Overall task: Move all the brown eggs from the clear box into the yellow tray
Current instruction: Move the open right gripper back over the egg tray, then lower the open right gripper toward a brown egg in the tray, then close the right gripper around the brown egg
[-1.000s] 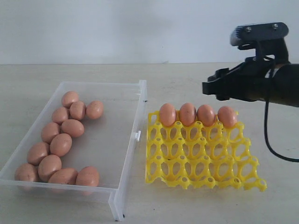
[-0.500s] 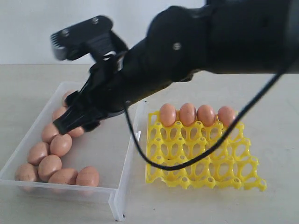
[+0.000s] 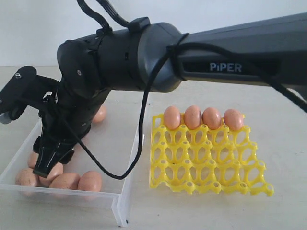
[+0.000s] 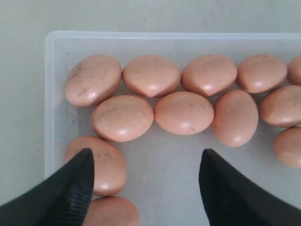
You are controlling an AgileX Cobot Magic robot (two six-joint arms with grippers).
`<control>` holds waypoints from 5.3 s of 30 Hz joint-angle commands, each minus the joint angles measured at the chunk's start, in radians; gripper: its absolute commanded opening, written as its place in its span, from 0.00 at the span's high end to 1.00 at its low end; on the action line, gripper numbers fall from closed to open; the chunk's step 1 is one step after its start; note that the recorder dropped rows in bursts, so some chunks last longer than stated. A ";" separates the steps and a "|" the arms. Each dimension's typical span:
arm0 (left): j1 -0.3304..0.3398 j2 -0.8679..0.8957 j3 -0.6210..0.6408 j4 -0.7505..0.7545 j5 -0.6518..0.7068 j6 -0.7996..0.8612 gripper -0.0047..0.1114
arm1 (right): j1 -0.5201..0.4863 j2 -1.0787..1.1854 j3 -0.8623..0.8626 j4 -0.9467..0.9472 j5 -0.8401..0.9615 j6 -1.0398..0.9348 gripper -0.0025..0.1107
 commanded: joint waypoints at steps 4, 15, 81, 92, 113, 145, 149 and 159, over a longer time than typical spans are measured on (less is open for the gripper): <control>0.001 0.003 -0.004 -0.005 0.000 0.001 1.00 | 0.000 0.002 -0.008 -0.006 0.156 0.458 0.44; 0.001 0.003 -0.004 -0.005 0.000 0.001 1.00 | -0.053 0.002 -0.006 -0.106 0.331 1.078 0.44; 0.001 0.003 -0.004 -0.005 0.000 0.001 1.00 | 0.000 0.016 -0.006 -0.088 0.205 1.267 0.39; 0.001 0.003 -0.004 -0.005 0.000 0.001 1.00 | 0.000 0.066 -0.006 -0.074 0.202 1.344 0.39; 0.001 0.003 -0.004 -0.005 0.000 0.001 1.00 | 0.000 0.096 -0.006 -0.095 0.234 1.354 0.39; 0.001 0.003 -0.004 -0.005 0.000 0.001 1.00 | 0.000 0.132 -0.006 -0.100 0.207 1.354 0.39; 0.001 0.003 -0.004 -0.005 0.000 0.001 1.00 | 0.000 0.132 -0.006 -0.100 0.195 1.351 0.39; 0.001 0.003 -0.004 -0.005 0.000 0.001 1.00 | 0.000 0.132 -0.006 -0.092 0.177 1.345 0.39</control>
